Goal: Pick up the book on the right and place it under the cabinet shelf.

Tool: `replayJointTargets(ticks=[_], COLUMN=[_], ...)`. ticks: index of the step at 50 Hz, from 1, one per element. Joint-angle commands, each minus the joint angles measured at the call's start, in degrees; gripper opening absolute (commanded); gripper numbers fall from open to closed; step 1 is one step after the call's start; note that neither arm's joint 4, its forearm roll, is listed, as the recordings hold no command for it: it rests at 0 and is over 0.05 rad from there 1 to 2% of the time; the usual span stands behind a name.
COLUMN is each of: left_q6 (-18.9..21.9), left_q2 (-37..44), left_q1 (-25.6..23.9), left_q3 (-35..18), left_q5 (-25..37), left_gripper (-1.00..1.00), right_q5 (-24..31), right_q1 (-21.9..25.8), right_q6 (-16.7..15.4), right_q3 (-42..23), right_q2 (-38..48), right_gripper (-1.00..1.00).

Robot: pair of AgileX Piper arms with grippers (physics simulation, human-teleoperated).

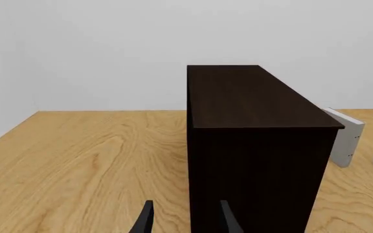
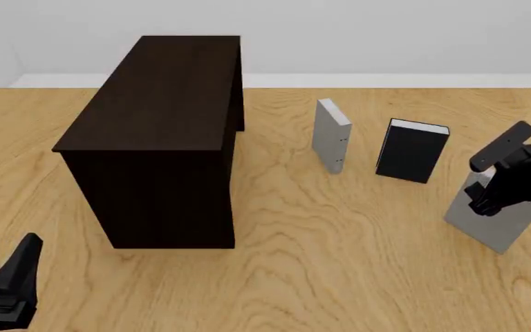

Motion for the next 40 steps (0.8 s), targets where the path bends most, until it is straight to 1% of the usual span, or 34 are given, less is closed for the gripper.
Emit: replayJointTargets(ticks=[1, 13, 14, 15, 16, 31, 35, 40], left_q6=[0.0, 0.0, 0.0, 0.0, 0.0, 0.0, 0.0, 0.0], left_q2=[0.0, 0.0, 0.0, 0.0, 0.0, 0.0, 0.0, 0.0], left_q1=[0.0, 0.0, 0.0, 0.0, 0.0, 0.0, 0.0, 0.0], left_q3=[0.0, 0.0, 0.0, 0.0, 0.0, 0.0, 0.0, 0.0], left_q5=[0.0, 0.0, 0.0, 0.0, 0.0, 0.0, 0.0, 0.0], left_gripper=[1.00, 1.00, 1.00, 1.00, 1.00, 1.00, 1.00, 1.00], right_q5=[-1.8, -3.8, -3.6, -3.1, -3.0, -1.8, 0.0, 1.8], right_q1=[-0.5, -0.7, -0.5, 0.2, 0.1, 1.4, 2.3, 3.2], right_q6=[-0.4, -0.4, 0.0, 0.0, 0.4, 1.1, 2.4, 3.1], right_q3=[0.2, 1.1, 1.1, 1.8, 1.5, 1.5, 0.9, 1.0], right_q2=[2.7, 5.0, 4.7, 4.4, 4.2, 1.8, -0.5, -3.0], right_gripper=[1.00, 1.00, -1.00, -1.00, -1.00, -1.00, -1.00, -1.00])
